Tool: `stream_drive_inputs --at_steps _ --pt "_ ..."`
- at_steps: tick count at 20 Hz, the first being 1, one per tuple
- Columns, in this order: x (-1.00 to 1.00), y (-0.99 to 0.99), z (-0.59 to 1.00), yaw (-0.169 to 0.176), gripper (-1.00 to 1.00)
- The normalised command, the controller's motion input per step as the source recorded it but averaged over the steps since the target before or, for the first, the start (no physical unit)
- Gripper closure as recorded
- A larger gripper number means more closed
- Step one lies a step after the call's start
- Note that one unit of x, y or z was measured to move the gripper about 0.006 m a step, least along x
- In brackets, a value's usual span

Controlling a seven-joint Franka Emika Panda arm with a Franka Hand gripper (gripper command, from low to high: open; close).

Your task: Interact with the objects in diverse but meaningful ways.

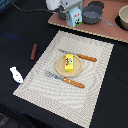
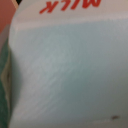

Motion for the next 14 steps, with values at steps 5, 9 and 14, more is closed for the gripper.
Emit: stream_drive_inputs --at_steps 5,9,14 --pt "0.84 0.07 -0.02 -0.047 1.00" --pt "0.40 0.00 -0.10 -0.027 1.00" --pt "0.27 -0.02 -0.14 -0.001 1.00"
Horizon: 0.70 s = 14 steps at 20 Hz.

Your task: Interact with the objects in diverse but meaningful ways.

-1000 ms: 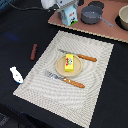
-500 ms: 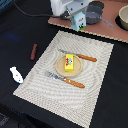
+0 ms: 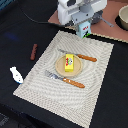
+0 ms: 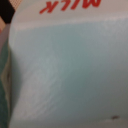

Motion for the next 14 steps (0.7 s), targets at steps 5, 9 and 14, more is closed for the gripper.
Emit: stream_drive_inputs --at_steps 5,9,14 --pt "0.23 -0.05 -0.22 0.000 1.00" --pt "0.33 0.00 -0.18 0.000 1.00" --pt "0.42 0.04 -0.05 -0.001 -1.00"
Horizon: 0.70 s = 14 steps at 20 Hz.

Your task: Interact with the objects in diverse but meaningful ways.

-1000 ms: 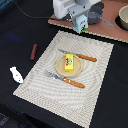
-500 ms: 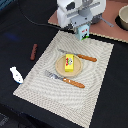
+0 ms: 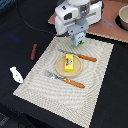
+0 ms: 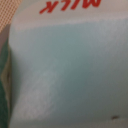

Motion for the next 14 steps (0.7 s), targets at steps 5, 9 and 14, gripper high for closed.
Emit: stream_drive_inputs --at_steps 5,9,14 --pt "0.48 0.18 0.17 -0.018 -1.00" --pt "0.47 0.17 0.20 -0.021 -1.00" --pt "0.07 0.01 0.40 0.003 -1.00"
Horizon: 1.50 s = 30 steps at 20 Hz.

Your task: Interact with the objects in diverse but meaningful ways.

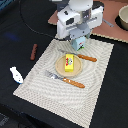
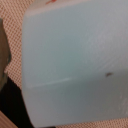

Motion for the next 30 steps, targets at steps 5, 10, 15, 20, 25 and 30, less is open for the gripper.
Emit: stream_drive_inputs --at_steps 5,10,15,20,25,30 --pt "-0.28 -0.01 0.73 -0.010 -1.00" --pt "-0.42 -0.15 0.82 -0.044 -1.00" --pt "-0.57 -0.33 0.54 -0.049 -1.00" --pt "-0.47 -0.57 0.35 -0.019 -1.00" --pt "-0.37 -0.69 0.26 -0.009 -1.00" --pt "-0.31 -0.77 0.11 0.000 -1.00"
